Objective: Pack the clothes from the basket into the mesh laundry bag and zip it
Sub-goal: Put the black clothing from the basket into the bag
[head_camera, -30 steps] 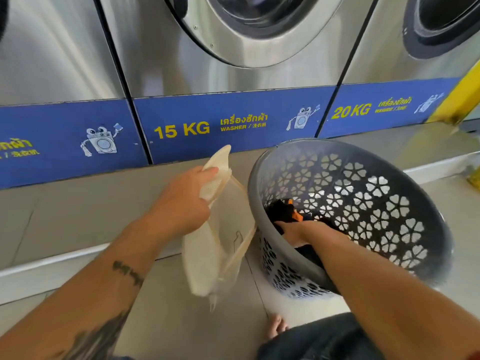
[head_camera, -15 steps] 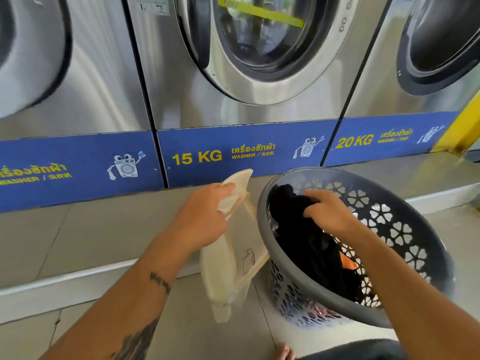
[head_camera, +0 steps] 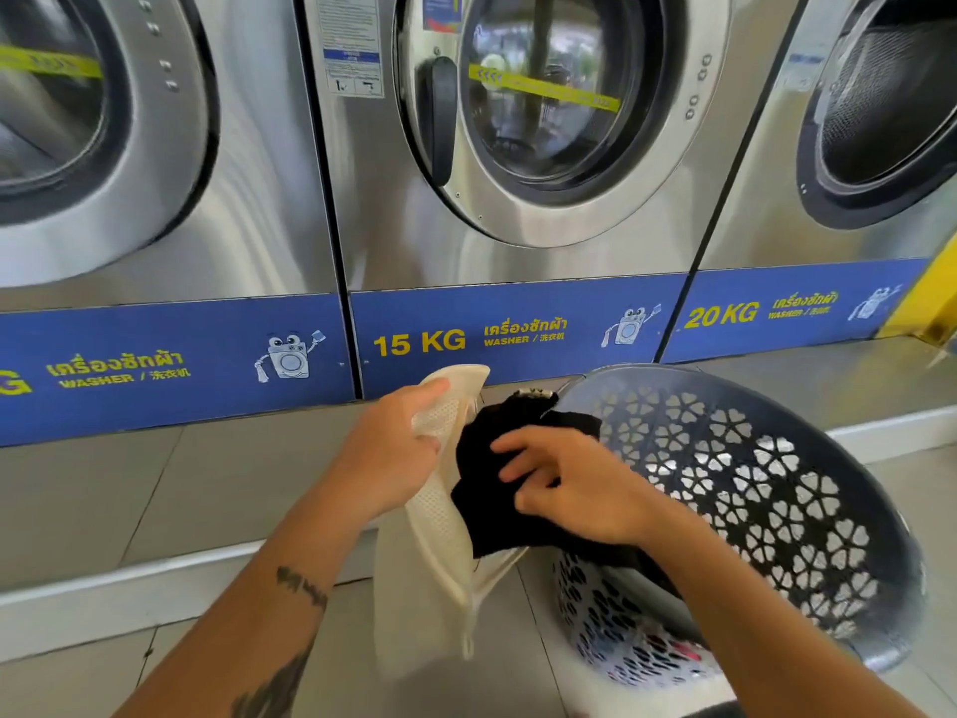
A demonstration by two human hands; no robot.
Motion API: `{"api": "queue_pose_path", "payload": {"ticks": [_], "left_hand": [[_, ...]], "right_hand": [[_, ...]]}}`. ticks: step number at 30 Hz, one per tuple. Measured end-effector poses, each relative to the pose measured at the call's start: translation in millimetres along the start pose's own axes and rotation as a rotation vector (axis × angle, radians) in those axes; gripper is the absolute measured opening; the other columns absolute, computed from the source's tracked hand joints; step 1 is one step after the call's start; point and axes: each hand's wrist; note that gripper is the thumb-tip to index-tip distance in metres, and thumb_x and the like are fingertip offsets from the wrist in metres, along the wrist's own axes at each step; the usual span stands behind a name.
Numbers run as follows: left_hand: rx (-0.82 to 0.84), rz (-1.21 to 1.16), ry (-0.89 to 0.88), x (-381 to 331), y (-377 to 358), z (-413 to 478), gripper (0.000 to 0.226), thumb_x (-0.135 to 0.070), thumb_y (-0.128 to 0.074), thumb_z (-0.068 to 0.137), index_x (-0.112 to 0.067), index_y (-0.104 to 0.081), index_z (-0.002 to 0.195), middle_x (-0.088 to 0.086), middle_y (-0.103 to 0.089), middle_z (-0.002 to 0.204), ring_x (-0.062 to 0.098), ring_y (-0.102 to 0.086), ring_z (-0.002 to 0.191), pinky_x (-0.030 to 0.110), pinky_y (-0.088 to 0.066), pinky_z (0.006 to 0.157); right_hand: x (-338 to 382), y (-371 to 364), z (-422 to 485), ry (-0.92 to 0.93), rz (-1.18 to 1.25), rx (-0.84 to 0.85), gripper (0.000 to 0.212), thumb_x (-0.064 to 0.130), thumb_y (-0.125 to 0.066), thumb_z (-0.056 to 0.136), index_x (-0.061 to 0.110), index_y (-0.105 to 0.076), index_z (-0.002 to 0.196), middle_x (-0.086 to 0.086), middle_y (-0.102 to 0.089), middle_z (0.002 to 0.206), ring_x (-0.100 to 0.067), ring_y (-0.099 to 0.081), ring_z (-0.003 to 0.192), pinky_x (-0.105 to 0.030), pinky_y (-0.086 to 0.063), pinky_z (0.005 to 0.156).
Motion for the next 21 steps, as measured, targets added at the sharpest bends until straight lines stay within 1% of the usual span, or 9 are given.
{"api": "queue_pose_path", "payload": {"ticks": [2,4,5,8,11,14,18,19,21], "left_hand": [[0.008,0.016,0.011,3,1,-1,0.068,-0.004,-0.053,0.089,-0.039,-0.041,0.146,-0.011,-0.038,0.154,0.019,-0.049,0.129,0.035,-0.046,0.099],[0.028,0.026,0.017,3,-1,-2,0.069,-0.004,-0.052,0.09,-0.038,-0.038,0.148,-0.009,-0.036,0.155,0.019,-0.045,0.132,0.029,-0.043,0.095],[0.037,0.037,0.018,3,-2,-3,0.07,-0.004,-0.052,0.091,-0.038,-0.036,0.149,-0.008,-0.035,0.156,0.02,-0.043,0.134,0.027,-0.04,0.094],[0.057,0.066,0.019,-1,-7,-4,0.07,-0.004,-0.053,0.092,-0.036,-0.032,0.151,-0.006,-0.031,0.158,0.02,-0.033,0.142,0.023,-0.033,0.093],[0.047,0.06,0.015,-4,-8,-3,0.07,-0.004,-0.052,0.092,-0.036,-0.03,0.152,-0.007,-0.031,0.158,0.02,-0.032,0.142,0.026,-0.033,0.095],[0.056,0.062,0.014,-7,-8,-5,0.071,-0.004,-0.052,0.093,-0.036,-0.029,0.152,-0.005,-0.03,0.159,0.022,-0.031,0.143,0.034,-0.035,0.105],[0.056,-0.01,0.021,-10,-7,-5,0.073,-0.005,-0.055,0.09,-0.042,-0.032,0.149,-0.007,-0.03,0.158,0.02,-0.04,0.137,0.022,-0.041,0.085],[0.043,-0.037,0.019,-10,-6,-3,0.073,-0.006,-0.056,0.089,-0.043,-0.035,0.148,-0.007,-0.032,0.157,0.018,-0.043,0.134,0.022,-0.038,0.082],[0.012,-0.05,0.011,-9,-3,-1,0.074,-0.004,-0.056,0.087,-0.045,-0.038,0.146,-0.008,-0.035,0.155,0.016,-0.047,0.126,0.022,-0.039,0.077]], "right_hand": [[-16,11,4,-0.028,-0.139,-0.164,0.061,0.01,-0.075,0.077,0.033,-0.055,0.13,0.002,-0.062,0.12,-0.019,-0.06,0.104,-0.03,-0.051,0.095],[-33,15,3,-0.152,-0.358,-0.121,0.086,0.032,-0.08,0.071,0.042,-0.036,0.145,-0.002,-0.04,0.142,-0.028,-0.038,0.129,-0.044,-0.04,0.11],[-41,13,2,-0.219,-0.327,-0.053,0.094,0.038,-0.08,0.07,0.045,-0.029,0.149,-0.003,-0.034,0.147,-0.029,-0.035,0.134,-0.049,-0.038,0.113],[-55,2,0,-0.229,-0.052,-0.027,0.075,0.027,-0.08,0.079,0.038,-0.041,0.142,-0.001,-0.055,0.137,-0.022,-0.056,0.122,-0.036,-0.048,0.102],[-55,-2,3,-0.136,-0.245,-0.194,0.047,0.028,-0.069,0.078,0.035,-0.057,0.122,0.002,-0.064,0.117,-0.023,-0.061,0.109,-0.039,-0.053,0.09],[-41,-5,-3,-0.075,-0.448,-0.273,0.046,0.031,-0.062,0.076,0.034,-0.061,0.121,0.002,-0.06,0.108,-0.029,-0.063,0.1,-0.041,-0.054,0.081],[-5,-8,-12,0.11,-0.472,-0.462,0.046,0.026,-0.065,0.076,0.031,-0.062,0.122,0.003,-0.055,0.106,-0.028,-0.062,0.093,-0.039,-0.052,0.073],[3,-12,-12,0.137,-0.453,-0.431,0.048,0.025,-0.065,0.076,0.03,-0.061,0.123,0.003,-0.055,0.109,-0.028,-0.062,0.095,-0.039,-0.052,0.074],[11,-25,-11,0.167,-0.457,-0.203,0.053,0.028,-0.063,0.075,0.03,-0.06,0.128,0.002,-0.057,0.116,-0.028,-0.06,0.104,-0.04,-0.052,0.084]]}}
Point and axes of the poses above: each hand's wrist, its own z-axis towards the middle knuckle, its own y-axis out of the back of the hand, x = y × z
